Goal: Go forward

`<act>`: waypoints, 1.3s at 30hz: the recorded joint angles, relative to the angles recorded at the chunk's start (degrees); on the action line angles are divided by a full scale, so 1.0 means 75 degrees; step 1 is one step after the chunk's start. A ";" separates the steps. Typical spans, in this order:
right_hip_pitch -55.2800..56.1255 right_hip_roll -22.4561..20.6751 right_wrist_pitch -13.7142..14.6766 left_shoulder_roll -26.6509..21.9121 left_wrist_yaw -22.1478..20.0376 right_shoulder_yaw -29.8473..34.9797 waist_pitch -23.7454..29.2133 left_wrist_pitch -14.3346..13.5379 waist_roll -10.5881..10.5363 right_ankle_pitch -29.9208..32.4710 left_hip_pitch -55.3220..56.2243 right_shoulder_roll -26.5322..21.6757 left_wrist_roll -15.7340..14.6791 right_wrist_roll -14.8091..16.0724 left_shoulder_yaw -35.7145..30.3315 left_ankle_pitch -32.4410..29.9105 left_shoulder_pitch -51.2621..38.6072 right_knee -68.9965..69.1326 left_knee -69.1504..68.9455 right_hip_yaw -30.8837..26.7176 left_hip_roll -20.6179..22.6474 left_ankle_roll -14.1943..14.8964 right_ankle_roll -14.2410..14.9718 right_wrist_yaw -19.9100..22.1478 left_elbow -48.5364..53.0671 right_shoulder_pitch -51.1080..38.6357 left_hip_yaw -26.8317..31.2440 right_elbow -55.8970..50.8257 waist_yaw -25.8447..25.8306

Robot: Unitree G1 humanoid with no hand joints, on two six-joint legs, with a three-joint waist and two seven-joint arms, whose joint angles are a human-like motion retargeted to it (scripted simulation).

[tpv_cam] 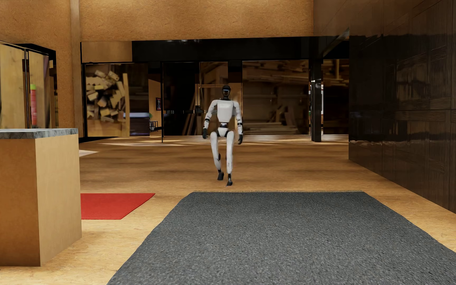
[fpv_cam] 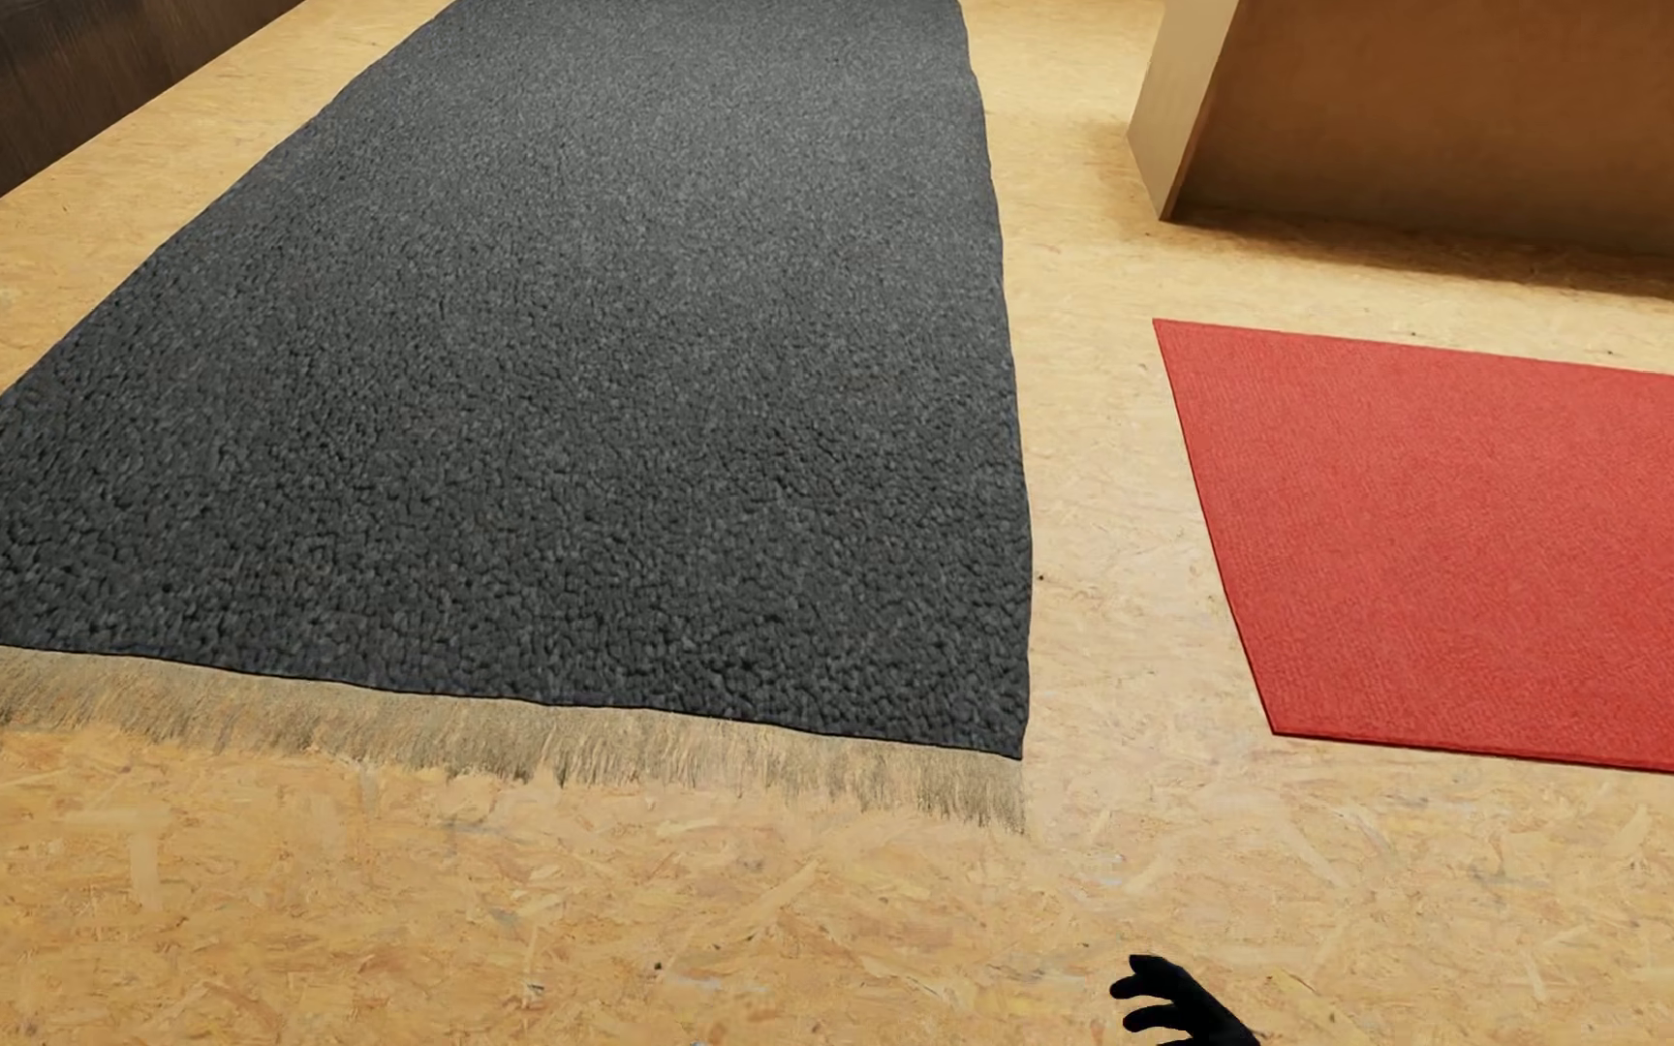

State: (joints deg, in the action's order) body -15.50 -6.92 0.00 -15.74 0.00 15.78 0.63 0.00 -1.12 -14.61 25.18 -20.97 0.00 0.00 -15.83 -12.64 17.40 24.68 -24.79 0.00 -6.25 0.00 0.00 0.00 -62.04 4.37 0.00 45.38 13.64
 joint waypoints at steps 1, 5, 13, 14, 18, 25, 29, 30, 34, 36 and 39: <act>-0.0202 0.0159 0.0000 0.0019 0.0000 -0.0198 0.0036 0.0000 0.0056 0.0486 0.0255 0.0042 0.0000 0.0000 -0.0071 0.1218 0.0052 0.0109 -0.0806 0.0000 0.0111 0.0000 0.0000 0.0000 -0.0134 -0.0056 0.0000 -0.0152 0.0096; 0.1226 0.0463 0.0000 0.0133 0.0000 -0.0187 -0.0103 0.0000 0.0210 0.4250 -0.0293 0.0441 0.0000 0.0000 -0.0217 0.1741 0.0234 0.4004 -0.2154 0.0000 0.0846 0.0000 0.0000 0.0000 -0.0484 0.0471 0.0000 -0.0048 -0.0051; 0.5165 0.0294 0.0000 -0.0486 0.0000 0.0464 0.0320 0.0000 -0.0347 0.5335 -0.4506 0.0395 0.0000 0.0000 -0.0066 0.3115 -0.1232 0.2323 -0.0623 0.0000 0.0856 0.0000 0.0000 0.0000 0.1303 0.1694 0.0000 0.1097 -0.2759; 0.5261 0.0290 0.0000 -0.0607 0.0000 0.0661 0.0283 0.0000 -0.0337 0.4945 -0.4655 0.0417 0.0000 0.0000 0.0081 0.3418 -0.1487 0.1062 -0.0671 0.0000 0.0838 0.0000 0.0000 0.0000 0.1469 0.1758 0.0000 0.1317 -0.2998; 0.5481 0.0048 0.0000 -0.0664 0.0000 0.1211 0.0174 0.0000 -0.0443 0.1760 -0.5481 0.0562 0.0000 0.0000 0.0677 0.3136 -0.1992 0.0029 -0.1186 0.0000 0.0507 0.0000 0.0000 0.0000 0.1556 0.2221 0.0000 0.2055 -0.3469; 0.3712 -0.0974 0.0000 -0.0171 0.0000 0.0760 0.0167 0.0000 -0.0454 0.2981 -0.2307 0.0678 0.0000 0.0000 0.0271 0.2019 -0.1238 0.1225 -0.6954 0.0000 -0.0089 0.0000 0.0000 0.0000 0.0407 0.1987 0.0000 0.1784 -0.2756; 0.1414 -0.0399 0.0000 -0.0043 0.0000 0.0520 0.0303 0.0000 -0.0105 0.1038 -0.0436 0.0246 0.0000 0.0000 -0.0048 0.2252 -0.0711 0.0162 -0.4991 0.0000 -0.0079 0.0000 0.0000 0.0000 0.0555 0.1006 0.0000 0.0990 -0.0954; 0.1018 -0.0304 0.0000 -0.0051 0.0000 0.0492 0.0292 0.0000 -0.0089 0.0619 -0.0225 0.0087 0.0000 0.0000 -0.0178 0.1942 -0.0585 0.0013 -0.3723 0.0000 -0.0145 0.0000 0.0000 0.0000 0.0597 0.0692 0.0000 0.0820 -0.0613; 0.0025 0.0122 0.0000 0.0017 0.0000 -0.0251 0.0034 0.0000 -0.0060 -0.0243 0.0029 -0.0247 0.0000 0.0000 -0.0439 0.1304 -0.0167 -0.0052 -0.0160 0.0000 -0.0162 0.0000 0.0000 0.0000 0.0158 -0.0118 0.0000 -0.0139 0.0147; -0.0141 0.0255 0.0000 0.0087 0.0000 -0.0523 -0.0049 0.0000 0.0043 0.1104 0.0482 -0.0159 0.0000 0.0000 -0.0678 0.0606 0.0003 0.0290 -0.1222 0.0000 0.0086 0.0000 0.0000 0.0000 -0.0296 -0.0236 0.0000 -0.0307 0.0194; 0.1094 0.0432 0.0000 0.0122 0.0000 -0.0422 -0.0126 0.0000 0.0232 0.4663 -0.0167 0.0125 0.0000 0.0000 -0.0902 0.1546 0.0081 0.3270 -0.2085 0.0000 0.0625 0.0000 0.0000 0.0000 -0.0686 0.0274 0.0000 -0.0109 0.0054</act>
State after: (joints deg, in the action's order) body -7.29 -3.68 0.00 -14.82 0.00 12.62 -0.32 0.00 0.63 20.36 23.93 -20.04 0.00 0.00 -22.59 -1.05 18.00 49.21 -40.44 0.00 -1.56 0.00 0.00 0.00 -67.19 6.43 0.00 44.57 14.04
